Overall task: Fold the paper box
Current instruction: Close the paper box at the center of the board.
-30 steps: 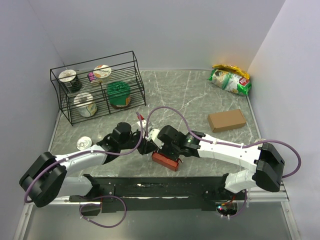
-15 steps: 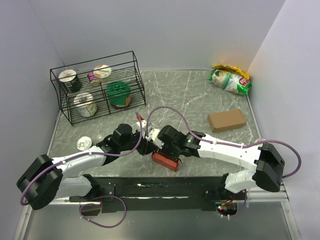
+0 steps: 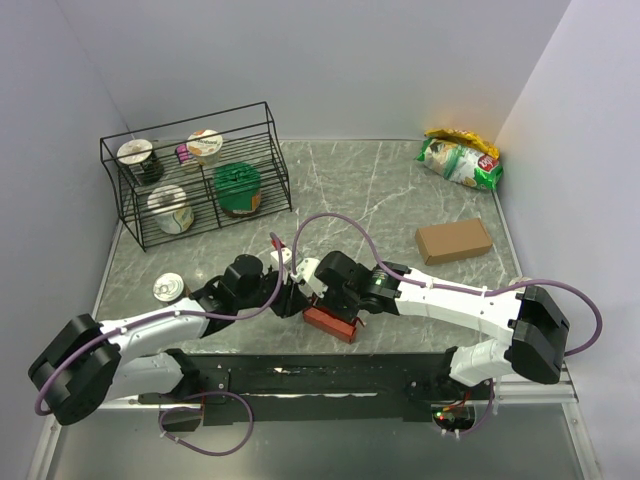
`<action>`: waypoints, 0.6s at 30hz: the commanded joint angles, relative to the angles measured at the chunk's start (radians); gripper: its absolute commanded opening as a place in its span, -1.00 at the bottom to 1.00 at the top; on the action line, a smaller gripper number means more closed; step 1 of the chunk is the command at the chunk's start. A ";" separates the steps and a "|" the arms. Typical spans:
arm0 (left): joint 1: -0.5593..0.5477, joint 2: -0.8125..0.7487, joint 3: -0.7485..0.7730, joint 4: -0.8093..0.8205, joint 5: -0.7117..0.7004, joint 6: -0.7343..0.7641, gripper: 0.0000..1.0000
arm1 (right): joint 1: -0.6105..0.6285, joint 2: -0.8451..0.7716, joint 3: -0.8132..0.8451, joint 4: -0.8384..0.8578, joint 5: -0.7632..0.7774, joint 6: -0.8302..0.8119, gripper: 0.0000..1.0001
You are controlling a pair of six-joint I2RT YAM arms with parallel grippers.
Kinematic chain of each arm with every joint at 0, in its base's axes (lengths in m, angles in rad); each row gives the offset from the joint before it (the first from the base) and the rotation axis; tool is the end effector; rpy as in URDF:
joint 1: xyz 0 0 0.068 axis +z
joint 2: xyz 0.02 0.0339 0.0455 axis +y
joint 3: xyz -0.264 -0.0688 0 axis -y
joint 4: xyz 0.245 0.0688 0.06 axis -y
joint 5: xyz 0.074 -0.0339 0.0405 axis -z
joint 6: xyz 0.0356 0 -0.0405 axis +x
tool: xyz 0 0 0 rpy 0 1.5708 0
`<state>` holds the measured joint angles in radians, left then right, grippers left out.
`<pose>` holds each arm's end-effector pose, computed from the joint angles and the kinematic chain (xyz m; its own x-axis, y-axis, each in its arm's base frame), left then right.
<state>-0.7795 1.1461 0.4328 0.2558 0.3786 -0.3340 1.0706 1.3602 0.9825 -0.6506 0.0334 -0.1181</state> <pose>0.1556 -0.1723 0.1918 -0.5882 0.1531 -0.7941 0.7369 0.5059 -0.4484 0.1311 0.2374 0.2432 -0.3055 -0.8045 -0.5093 -0.9111 0.4025 -0.0892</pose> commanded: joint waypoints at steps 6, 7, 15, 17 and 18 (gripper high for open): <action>-0.010 -0.028 0.014 -0.007 -0.032 0.042 -0.37 | -0.004 0.008 -0.002 -0.007 -0.015 0.021 -1.00; -0.010 -0.026 0.015 -0.006 -0.044 0.050 -0.36 | -0.004 0.010 -0.002 -0.007 -0.015 0.021 -1.00; -0.010 -0.019 0.030 0.016 -0.060 0.076 -0.25 | -0.004 0.011 -0.001 -0.004 -0.026 0.023 -1.00; -0.010 -0.023 0.030 0.026 -0.058 0.079 -0.24 | -0.003 0.011 -0.001 -0.004 -0.026 0.021 -1.00; -0.010 -0.023 0.030 0.037 -0.055 0.084 -0.21 | -0.003 0.011 -0.004 -0.004 -0.027 0.021 -1.00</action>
<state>-0.7853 1.1393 0.4320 0.2539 0.3340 -0.2817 1.0706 1.3602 0.9821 -0.6502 0.0273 -0.1085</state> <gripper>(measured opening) 0.374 0.009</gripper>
